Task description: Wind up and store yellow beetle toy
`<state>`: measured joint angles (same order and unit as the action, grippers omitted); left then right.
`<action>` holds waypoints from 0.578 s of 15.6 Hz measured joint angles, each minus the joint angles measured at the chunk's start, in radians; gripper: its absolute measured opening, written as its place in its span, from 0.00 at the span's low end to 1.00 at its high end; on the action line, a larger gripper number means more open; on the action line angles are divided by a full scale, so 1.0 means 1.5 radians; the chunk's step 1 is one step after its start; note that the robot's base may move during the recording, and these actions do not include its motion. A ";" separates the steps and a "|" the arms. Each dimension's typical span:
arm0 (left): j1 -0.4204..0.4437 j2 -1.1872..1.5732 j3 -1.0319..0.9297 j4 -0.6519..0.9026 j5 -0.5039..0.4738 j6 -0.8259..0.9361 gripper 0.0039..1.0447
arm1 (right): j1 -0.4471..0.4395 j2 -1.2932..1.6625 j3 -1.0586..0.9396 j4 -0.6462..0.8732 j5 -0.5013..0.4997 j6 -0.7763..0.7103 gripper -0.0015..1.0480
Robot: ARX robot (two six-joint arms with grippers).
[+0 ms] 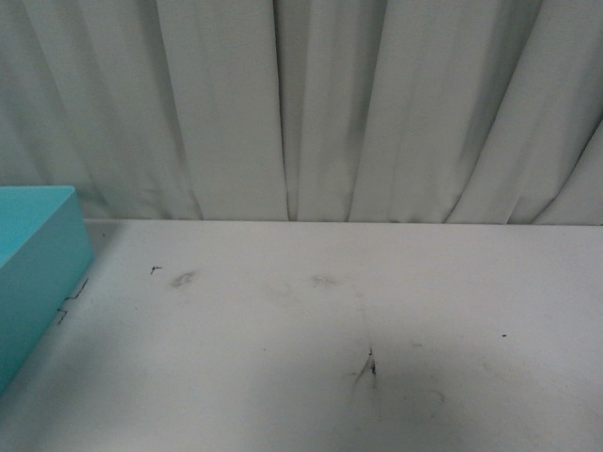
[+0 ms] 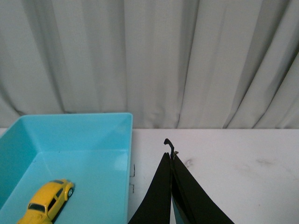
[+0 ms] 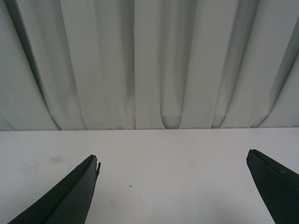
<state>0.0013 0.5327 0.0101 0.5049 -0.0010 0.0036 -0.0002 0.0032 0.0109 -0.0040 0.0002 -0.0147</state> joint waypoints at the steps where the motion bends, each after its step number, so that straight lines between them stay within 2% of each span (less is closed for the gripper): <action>1: 0.000 -0.036 0.000 -0.023 0.000 0.000 0.01 | 0.000 0.000 0.000 0.000 0.000 0.000 0.94; 9: 0.000 -0.185 0.000 -0.168 0.000 0.000 0.01 | 0.000 0.000 0.000 0.000 0.000 0.000 0.94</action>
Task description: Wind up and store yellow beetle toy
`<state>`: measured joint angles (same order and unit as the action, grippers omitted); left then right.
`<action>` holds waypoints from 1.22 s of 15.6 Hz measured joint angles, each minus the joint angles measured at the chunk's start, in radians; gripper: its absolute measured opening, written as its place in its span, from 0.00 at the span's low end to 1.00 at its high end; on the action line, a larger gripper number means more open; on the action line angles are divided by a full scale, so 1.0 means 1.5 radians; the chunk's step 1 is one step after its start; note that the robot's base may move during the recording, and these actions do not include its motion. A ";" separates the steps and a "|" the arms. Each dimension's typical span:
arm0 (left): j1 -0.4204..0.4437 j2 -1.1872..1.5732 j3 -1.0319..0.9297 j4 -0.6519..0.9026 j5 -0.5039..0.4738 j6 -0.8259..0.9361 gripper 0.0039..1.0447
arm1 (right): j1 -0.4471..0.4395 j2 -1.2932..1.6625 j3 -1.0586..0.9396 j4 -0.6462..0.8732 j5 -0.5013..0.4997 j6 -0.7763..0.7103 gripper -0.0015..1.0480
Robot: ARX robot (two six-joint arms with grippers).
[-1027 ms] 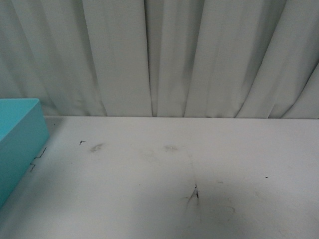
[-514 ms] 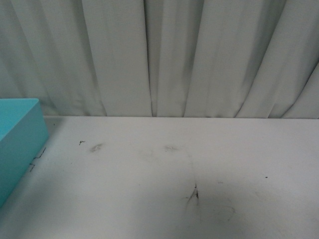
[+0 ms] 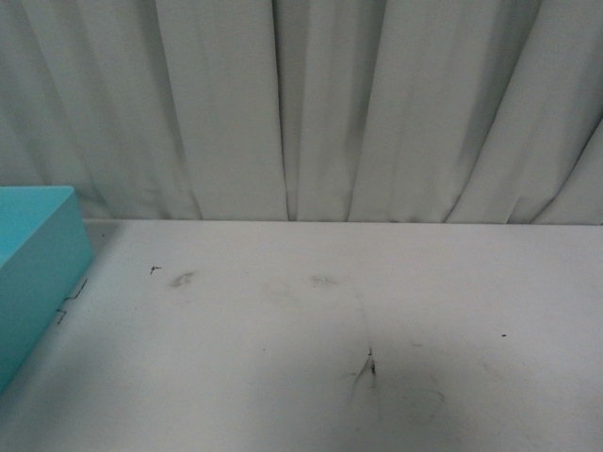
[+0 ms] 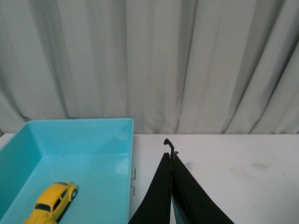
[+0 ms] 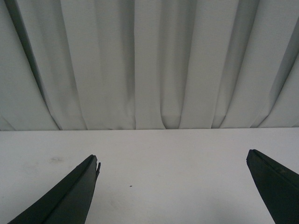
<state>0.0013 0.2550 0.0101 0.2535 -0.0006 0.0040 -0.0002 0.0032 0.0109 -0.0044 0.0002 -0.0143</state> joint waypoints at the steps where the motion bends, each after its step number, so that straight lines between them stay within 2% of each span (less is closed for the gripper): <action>1: 0.000 -0.014 0.000 -0.013 0.000 0.000 0.01 | 0.000 0.000 0.000 0.000 0.000 0.000 0.94; 5: 0.000 -0.068 0.001 -0.074 0.000 0.000 0.01 | 0.000 0.000 0.000 0.000 0.000 0.000 0.94; 6: 0.000 -0.130 0.001 -0.166 0.003 0.000 0.01 | 0.000 0.000 0.000 0.000 0.001 0.000 0.94; 10: -0.001 -0.166 0.001 -0.169 0.000 0.000 0.01 | 0.000 0.000 0.000 0.000 0.001 0.000 0.94; 11: -0.001 -0.166 0.001 -0.171 -0.001 -0.001 0.06 | 0.000 0.000 0.000 0.001 0.001 0.000 0.94; 18: -0.001 -0.166 0.001 -0.171 0.000 -0.001 0.87 | 0.000 0.000 0.000 0.000 0.000 0.000 0.94; 19: -0.001 -0.166 0.001 -0.171 0.000 0.000 0.96 | 0.000 0.000 0.000 0.000 0.000 0.000 0.94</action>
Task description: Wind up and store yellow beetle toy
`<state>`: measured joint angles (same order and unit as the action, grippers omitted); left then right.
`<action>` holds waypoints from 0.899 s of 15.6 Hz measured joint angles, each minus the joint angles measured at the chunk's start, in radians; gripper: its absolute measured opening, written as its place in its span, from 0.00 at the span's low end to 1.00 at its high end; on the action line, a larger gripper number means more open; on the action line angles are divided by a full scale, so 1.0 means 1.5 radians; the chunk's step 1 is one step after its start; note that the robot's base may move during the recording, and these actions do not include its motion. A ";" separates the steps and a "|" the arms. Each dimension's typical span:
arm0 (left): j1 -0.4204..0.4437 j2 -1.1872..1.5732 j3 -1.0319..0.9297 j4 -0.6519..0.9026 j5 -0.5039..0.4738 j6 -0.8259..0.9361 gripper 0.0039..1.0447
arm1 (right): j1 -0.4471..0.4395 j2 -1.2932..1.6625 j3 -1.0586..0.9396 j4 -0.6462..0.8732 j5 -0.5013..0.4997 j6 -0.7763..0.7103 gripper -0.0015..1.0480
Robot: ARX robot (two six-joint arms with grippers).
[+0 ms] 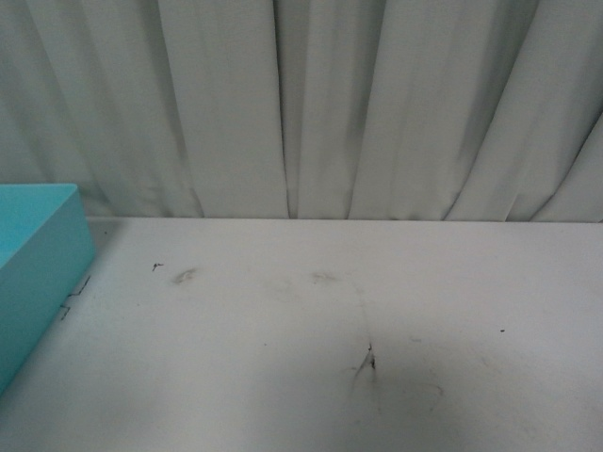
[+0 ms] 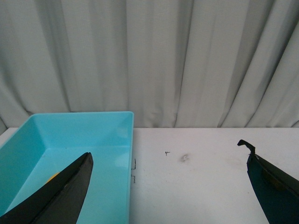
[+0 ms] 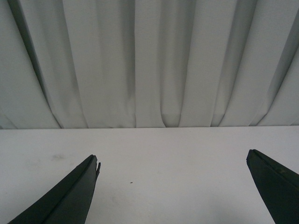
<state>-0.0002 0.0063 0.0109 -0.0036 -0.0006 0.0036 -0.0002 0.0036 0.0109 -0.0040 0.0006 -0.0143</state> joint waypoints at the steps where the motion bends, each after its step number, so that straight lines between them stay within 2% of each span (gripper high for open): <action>1: 0.000 0.000 0.000 0.000 0.000 -0.001 0.93 | 0.000 0.000 0.000 0.000 0.000 0.000 0.94; 14: 0.000 0.000 0.000 -0.001 0.000 -0.001 0.94 | 0.000 0.000 0.000 -0.001 0.000 0.000 0.94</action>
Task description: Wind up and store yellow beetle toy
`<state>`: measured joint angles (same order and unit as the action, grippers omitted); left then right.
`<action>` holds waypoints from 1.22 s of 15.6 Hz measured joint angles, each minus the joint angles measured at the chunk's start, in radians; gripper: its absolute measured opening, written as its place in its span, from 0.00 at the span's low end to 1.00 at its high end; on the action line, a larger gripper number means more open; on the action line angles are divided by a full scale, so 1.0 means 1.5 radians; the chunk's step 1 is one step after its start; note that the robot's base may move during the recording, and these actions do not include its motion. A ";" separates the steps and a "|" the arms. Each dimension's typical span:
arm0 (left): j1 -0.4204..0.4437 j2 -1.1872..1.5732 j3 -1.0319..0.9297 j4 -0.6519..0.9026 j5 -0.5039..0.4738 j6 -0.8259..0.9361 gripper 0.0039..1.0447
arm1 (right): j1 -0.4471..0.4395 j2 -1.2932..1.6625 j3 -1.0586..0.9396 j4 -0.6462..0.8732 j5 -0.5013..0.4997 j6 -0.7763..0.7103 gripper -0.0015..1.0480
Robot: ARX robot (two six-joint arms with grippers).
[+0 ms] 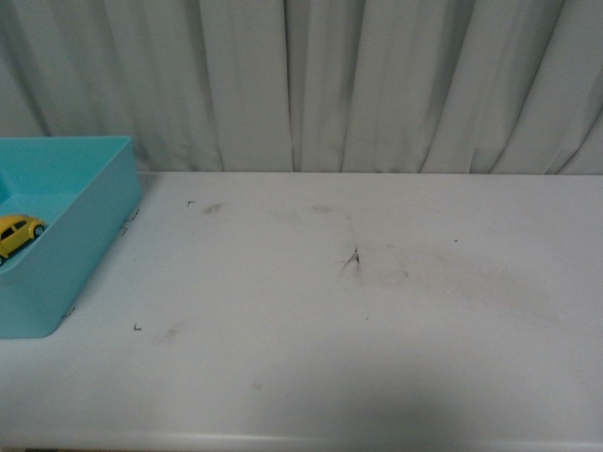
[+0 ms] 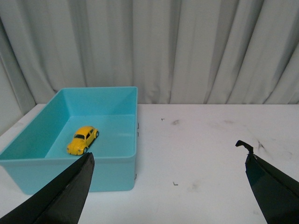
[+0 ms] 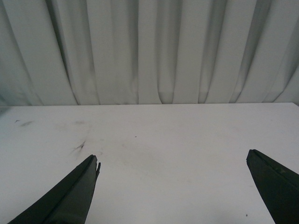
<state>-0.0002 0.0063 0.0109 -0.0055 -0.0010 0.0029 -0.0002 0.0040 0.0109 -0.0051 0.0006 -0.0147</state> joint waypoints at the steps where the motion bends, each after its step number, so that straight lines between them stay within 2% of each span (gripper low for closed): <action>1: 0.000 0.000 0.000 0.003 0.000 0.000 0.94 | 0.000 -0.001 0.000 0.003 0.000 0.000 0.94; 19: -0.001 0.000 0.000 0.002 0.001 0.000 0.94 | 0.000 -0.001 0.000 0.001 0.000 0.000 0.94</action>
<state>-0.0010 0.0063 0.0109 -0.0029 -0.0002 0.0029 -0.0002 0.0029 0.0109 -0.0036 0.0006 -0.0143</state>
